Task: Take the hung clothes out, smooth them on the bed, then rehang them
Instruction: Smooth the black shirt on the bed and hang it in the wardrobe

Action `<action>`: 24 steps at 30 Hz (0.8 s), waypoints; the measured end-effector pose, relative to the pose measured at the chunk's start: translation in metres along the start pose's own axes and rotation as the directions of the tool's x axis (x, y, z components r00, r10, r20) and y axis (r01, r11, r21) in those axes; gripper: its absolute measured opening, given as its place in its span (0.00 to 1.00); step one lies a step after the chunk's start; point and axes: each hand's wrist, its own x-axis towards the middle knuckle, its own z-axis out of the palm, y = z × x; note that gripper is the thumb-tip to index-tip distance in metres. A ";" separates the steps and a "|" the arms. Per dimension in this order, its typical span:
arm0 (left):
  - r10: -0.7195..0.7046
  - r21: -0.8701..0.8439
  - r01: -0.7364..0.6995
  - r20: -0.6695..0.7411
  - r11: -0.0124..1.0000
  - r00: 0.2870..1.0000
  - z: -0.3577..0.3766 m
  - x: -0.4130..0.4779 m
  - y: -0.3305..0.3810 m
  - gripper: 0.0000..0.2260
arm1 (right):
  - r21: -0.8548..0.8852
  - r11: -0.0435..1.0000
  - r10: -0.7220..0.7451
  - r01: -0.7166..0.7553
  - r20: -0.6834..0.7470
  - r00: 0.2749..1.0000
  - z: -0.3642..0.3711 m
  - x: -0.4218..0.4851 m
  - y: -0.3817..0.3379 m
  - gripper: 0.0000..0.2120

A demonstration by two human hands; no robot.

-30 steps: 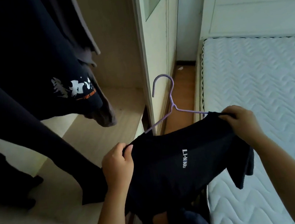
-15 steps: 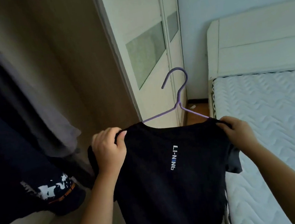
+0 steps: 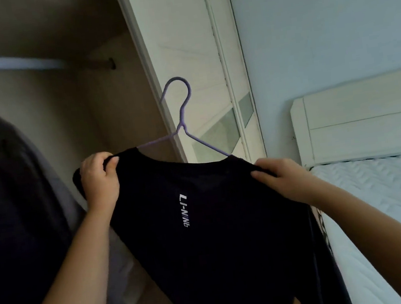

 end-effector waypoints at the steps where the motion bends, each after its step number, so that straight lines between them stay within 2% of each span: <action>1: 0.005 0.010 -0.005 -0.017 1.000 1.000 -0.010 0.013 0.000 0.08 | 0.041 0.999 -0.015 0.015 0.017 1.000 -0.003 0.005 -0.009 0.08; 5: 0.012 0.080 -0.008 -0.051 0.997 0.999 -0.045 0.053 0.001 0.09 | 0.223 0.974 -0.043 0.038 0.019 0.999 -0.011 0.023 -0.037 0.10; 11: 0.024 0.247 -0.038 0.061 0.968 0.998 -0.082 0.086 -0.006 0.10 | 0.479 0.878 0.030 -0.014 -0.025 0.999 -0.002 0.049 -0.084 0.09; 14: 0.171 0.264 -0.191 0.096 0.945 0.981 -0.107 0.081 0.003 0.12 | 0.550 0.832 0.083 -0.076 0.012 0.996 0.011 0.061 -0.115 0.10; 17: 0.351 0.409 -0.352 0.082 0.842 0.933 -0.136 0.070 0.001 0.13 | 0.608 0.787 0.120 -0.107 0.019 0.993 0.026 0.076 -0.149 0.12; 21: 0.288 0.540 -0.260 0.034 0.801 0.957 -0.161 0.055 -0.014 0.15 | 0.646 0.758 0.118 -0.094 0.006 0.993 0.046 0.105 -0.191 0.13; 24: 0.248 0.512 -0.188 -0.050 0.838 0.967 -0.167 0.048 -0.020 0.20 | 0.672 0.737 0.090 -0.075 0.013 0.996 0.063 0.133 -0.214 0.13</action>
